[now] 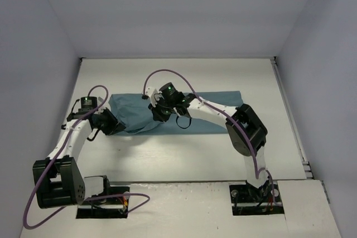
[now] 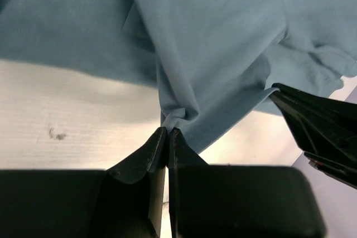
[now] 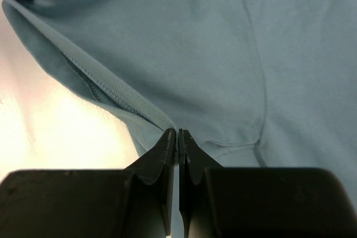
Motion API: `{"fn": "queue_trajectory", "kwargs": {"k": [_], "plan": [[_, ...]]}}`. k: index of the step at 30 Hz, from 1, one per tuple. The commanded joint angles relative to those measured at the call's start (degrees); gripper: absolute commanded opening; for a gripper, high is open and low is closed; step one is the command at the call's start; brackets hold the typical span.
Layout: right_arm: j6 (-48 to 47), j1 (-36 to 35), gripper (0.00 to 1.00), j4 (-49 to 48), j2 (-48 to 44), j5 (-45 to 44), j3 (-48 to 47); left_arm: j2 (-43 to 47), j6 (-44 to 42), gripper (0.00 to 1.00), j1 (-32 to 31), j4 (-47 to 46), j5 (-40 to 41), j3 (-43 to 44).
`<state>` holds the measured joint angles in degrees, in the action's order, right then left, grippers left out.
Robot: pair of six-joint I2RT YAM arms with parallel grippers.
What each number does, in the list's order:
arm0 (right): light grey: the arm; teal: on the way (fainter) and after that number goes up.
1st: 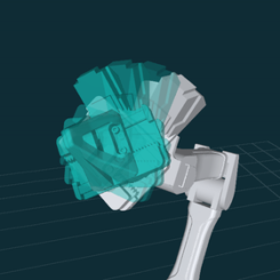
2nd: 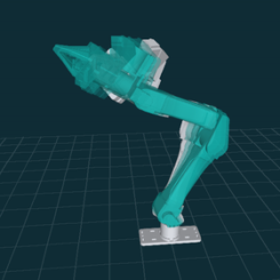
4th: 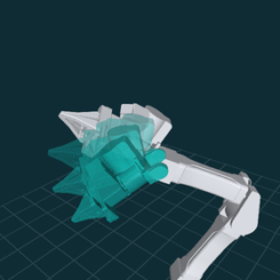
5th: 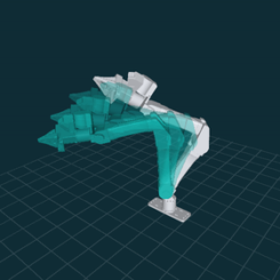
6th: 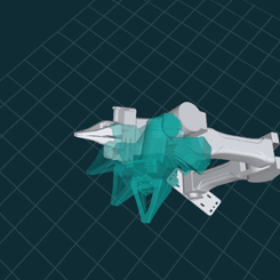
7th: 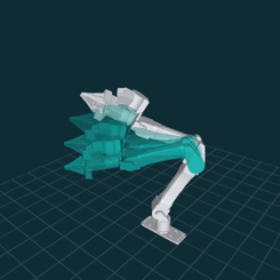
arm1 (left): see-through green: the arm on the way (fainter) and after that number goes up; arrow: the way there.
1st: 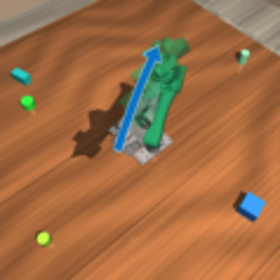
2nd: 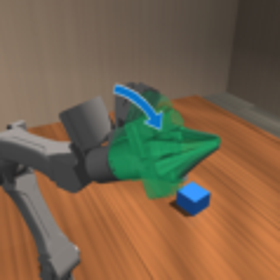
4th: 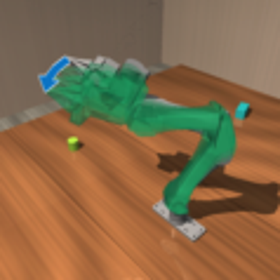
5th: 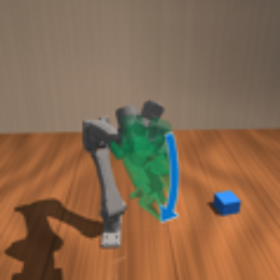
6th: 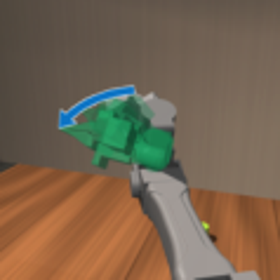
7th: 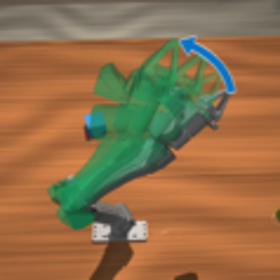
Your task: Fold and stack the t-shirts
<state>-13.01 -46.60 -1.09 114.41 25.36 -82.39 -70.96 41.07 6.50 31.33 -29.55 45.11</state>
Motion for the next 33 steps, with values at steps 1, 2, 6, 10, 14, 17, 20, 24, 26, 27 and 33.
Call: {"fn": "queue_trajectory", "kwargs": {"k": [1, 2, 6, 10, 14, 17, 20, 24, 26, 27, 33], "plan": [[2.9, 4.1, 0.03, -1.4, -2.0, 2.2, -5.3, -4.7, 1.0, 0.00, 0.5, -3.0, 1.9, 7.8], [3.1, 4.8, 0.03, -1.4, -1.4, 2.7, -6.1, -6.2, 1.2, 0.00, 0.7, -3.4, 1.9, 9.0], [5.1, 6.7, 0.03, -1.2, 1.7, 4.1, -9.5, -11.1, 2.2, 0.00, 0.7, -5.6, 1.7, 13.4], [7.0, 7.6, 0.03, -1.1, 4.7, 4.6, -12.9, -15.1, 3.1, 0.00, 0.6, -7.1, 1.2, 17.9], [9.2, 7.9, 0.03, -1.0, 7.8, 5.3, -15.9, -20.4, 3.0, 0.00, 0.4, -7.2, 0.6, 23.2], [10.8, 8.3, 0.03, -1.0, 9.4, 5.1, -17.1, -24.4, 2.6, 0.00, 0.3, -6.9, 0.1, 27.1], [12.0, 8.6, 0.04, -1.0, 10.5, 3.5, -17.5, -28.7, 1.7, 0.00, 0.2, -6.5, -0.7, 31.6], [12.8, 9.2, 0.15, -1.0, 11.1, 2.2, -18.7, -33.9, -0.7, 0.04, -0.4, -3.4, -0.7, 38.3], [13.0, 9.4, 0.19, -1.0, 11.0, 0.9, -19.1, -34.9, -1.8, 0.14, -0.5, -2.2, -0.2, 41.0], [13.0, 9.5, 0.22, -1.0, 10.8, -0.4, -19.2, -35.2, -2.4, 0.20, -0.5, -1.8, 0.3, 42.0], [13.6, 10.5, 0.51, -1.0, 5.9, -5.9, -16.8, -31.4, -7.9, 0.42, -0.6, 2.3, 3.0, 43.2]]}}
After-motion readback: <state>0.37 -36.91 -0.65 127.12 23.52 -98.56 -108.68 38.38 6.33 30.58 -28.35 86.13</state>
